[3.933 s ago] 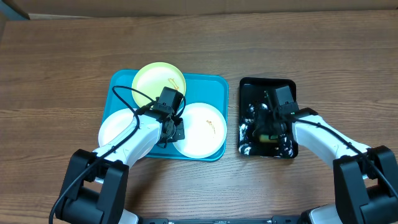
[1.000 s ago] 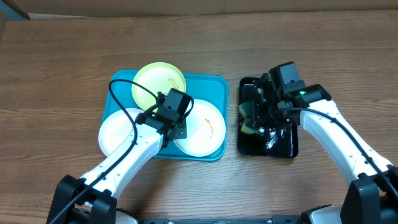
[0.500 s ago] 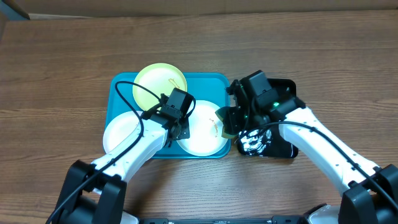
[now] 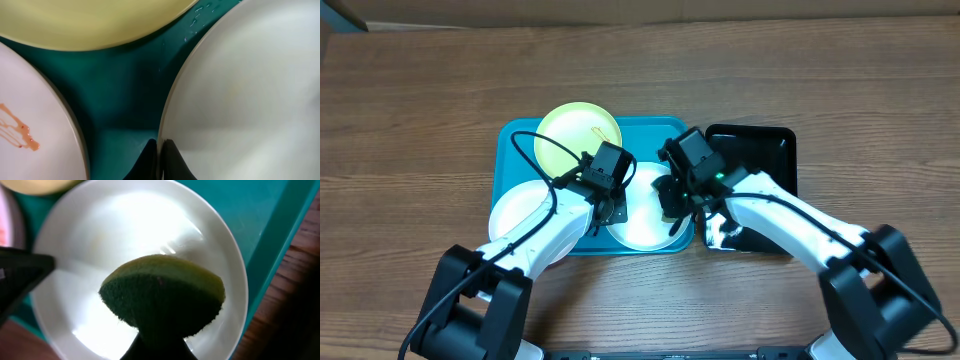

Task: Clean dirty plates on tray and stack at the side
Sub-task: 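Carry the sponge with the right gripper onto the right white plate, then scrub the white plate with the sponge while the left gripper holds it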

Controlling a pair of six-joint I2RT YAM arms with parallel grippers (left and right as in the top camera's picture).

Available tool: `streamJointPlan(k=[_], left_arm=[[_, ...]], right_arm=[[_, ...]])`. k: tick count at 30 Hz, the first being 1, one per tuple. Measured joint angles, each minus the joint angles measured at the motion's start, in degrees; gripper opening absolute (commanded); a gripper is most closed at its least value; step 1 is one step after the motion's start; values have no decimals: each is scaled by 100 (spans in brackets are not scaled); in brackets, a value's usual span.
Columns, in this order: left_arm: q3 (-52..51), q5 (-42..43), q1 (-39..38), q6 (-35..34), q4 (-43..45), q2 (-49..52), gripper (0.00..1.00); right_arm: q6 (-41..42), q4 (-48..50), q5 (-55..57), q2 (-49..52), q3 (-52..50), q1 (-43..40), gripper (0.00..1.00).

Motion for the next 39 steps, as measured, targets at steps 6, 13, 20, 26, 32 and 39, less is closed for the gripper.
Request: streamJointPlan(k=[6,13,20,26,32,39], left_arm=[[4,2,0,0,44,9,4],[4,31,0,0,129,9,4],[4,20,0,0,129,9,4],[4,17,0,0,142,9,4],[4,15,0,0,149,9,4],[4,20,0,0,181,9,4]], right_arm=[[2,127,155,356,-7,0,4],[0,459,201,396,-7,0,47],[-9,474,352,396,-7,0,42],[-2,461,428,409,-7,0,30],[-13,533,599,522,-7,2,4],[-2,564,1082,525,-7,11,4]])
